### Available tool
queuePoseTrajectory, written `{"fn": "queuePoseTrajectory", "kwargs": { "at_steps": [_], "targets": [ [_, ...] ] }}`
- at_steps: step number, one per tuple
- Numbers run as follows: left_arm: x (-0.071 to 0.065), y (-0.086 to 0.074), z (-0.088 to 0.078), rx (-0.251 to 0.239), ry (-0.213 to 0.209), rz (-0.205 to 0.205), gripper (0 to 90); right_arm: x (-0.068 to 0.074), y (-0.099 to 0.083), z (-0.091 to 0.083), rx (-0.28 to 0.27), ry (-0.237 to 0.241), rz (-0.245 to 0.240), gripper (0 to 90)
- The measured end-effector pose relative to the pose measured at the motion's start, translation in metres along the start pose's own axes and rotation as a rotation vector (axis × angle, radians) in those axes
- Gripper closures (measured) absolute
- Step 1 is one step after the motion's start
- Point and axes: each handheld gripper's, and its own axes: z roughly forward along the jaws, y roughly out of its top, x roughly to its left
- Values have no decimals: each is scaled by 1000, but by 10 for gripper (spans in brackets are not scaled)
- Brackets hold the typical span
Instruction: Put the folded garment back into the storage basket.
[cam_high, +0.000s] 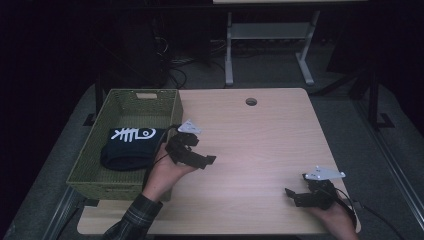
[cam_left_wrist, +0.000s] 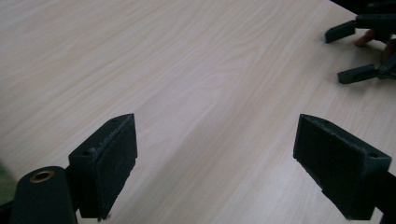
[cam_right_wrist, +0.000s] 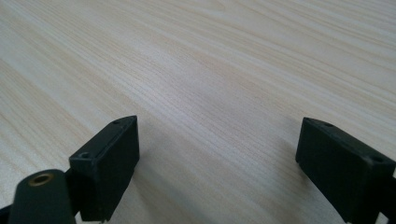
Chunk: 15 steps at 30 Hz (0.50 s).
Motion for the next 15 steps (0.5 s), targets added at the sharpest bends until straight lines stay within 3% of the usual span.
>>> {"fn": "queuePoseTrajectory", "kwargs": {
  "at_steps": [8,15],
  "targets": [
    [-16,-8,24,-14,-39,35,129,0,0,0,0,0,0,127],
    [-25,-18,48,10,-70,64,128,0,0,0,0,1,-2,127]
  ]
}}
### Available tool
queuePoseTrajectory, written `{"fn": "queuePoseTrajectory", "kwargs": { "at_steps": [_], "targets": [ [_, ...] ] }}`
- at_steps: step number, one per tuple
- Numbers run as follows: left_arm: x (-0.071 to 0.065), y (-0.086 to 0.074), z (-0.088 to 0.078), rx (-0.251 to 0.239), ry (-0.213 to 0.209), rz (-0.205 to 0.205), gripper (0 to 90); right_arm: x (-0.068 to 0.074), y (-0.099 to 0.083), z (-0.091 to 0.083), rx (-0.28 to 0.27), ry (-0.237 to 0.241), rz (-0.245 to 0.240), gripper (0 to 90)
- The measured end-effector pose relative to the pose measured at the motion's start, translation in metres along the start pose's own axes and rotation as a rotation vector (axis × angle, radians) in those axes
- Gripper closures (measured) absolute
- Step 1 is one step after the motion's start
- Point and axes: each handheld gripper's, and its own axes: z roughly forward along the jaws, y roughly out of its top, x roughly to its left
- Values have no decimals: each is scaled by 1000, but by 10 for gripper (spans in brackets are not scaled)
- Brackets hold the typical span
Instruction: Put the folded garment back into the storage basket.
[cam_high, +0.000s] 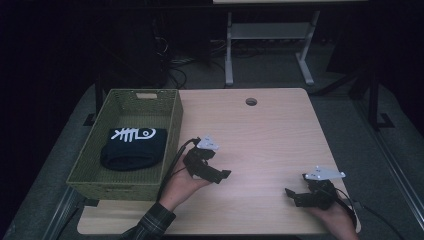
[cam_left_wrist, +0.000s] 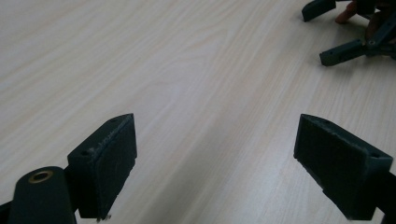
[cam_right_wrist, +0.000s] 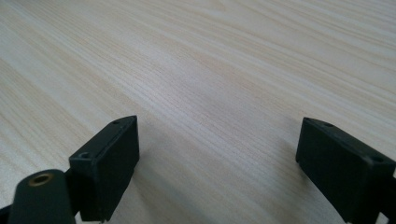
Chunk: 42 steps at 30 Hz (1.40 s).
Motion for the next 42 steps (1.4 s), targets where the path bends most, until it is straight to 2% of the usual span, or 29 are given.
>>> {"fn": "queuePoseTrajectory", "kwargs": {
  "at_steps": [5,9,12,21,24,27,30,32,42],
  "targets": [
    [-2,-6,12,-12,17,26,128,0,0,0,0,0,1,127],
    [-1,-14,22,-2,35,45,128,0,0,0,1,0,1,127],
    [-1,-21,31,14,66,60,128,0,0,0,0,0,1,127],
    [-2,-34,50,40,94,77,128,0,0,0,0,0,0,126],
    [-1,-39,57,62,125,89,128,0,0,0,0,0,1,126],
    [0,-43,59,39,112,64,127,0,0,0,0,0,4,126],
    [1,-45,59,15,109,65,126,0,0,0,0,0,3,126],
    [1,-49,60,-19,105,69,126,0,0,0,0,0,3,126],
    [1,-49,60,-19,104,69,127,0,0,0,1,2,2,120]
  ]
}}
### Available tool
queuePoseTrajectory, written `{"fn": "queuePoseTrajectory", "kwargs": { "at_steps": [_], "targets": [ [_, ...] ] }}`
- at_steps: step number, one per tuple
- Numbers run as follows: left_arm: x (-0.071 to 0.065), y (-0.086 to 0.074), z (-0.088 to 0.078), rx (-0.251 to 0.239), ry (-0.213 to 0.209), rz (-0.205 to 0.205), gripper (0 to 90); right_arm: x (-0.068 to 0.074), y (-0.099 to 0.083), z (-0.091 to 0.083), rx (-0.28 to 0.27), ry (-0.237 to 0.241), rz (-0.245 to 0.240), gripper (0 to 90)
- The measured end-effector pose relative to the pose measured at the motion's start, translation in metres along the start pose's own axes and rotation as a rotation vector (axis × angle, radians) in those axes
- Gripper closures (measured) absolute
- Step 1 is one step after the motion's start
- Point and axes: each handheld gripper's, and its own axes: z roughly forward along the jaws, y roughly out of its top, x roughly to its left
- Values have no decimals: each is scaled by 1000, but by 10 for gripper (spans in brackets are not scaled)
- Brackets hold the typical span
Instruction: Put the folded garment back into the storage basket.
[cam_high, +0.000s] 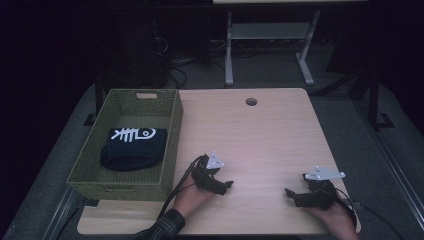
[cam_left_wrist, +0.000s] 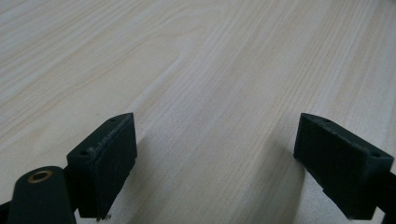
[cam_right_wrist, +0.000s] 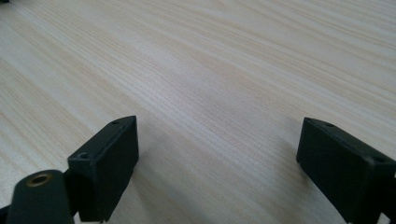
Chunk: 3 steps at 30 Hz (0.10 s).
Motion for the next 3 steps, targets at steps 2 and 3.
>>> {"fn": "queuePoseTrajectory", "kwargs": {
  "at_steps": [2,3],
  "targets": [
    [0,0,0,0,0,0,127,0,0,0,4,4,-4,102],
    [0,0,0,0,0,0,127,0,0,0,6,7,-9,97]
  ]
}}
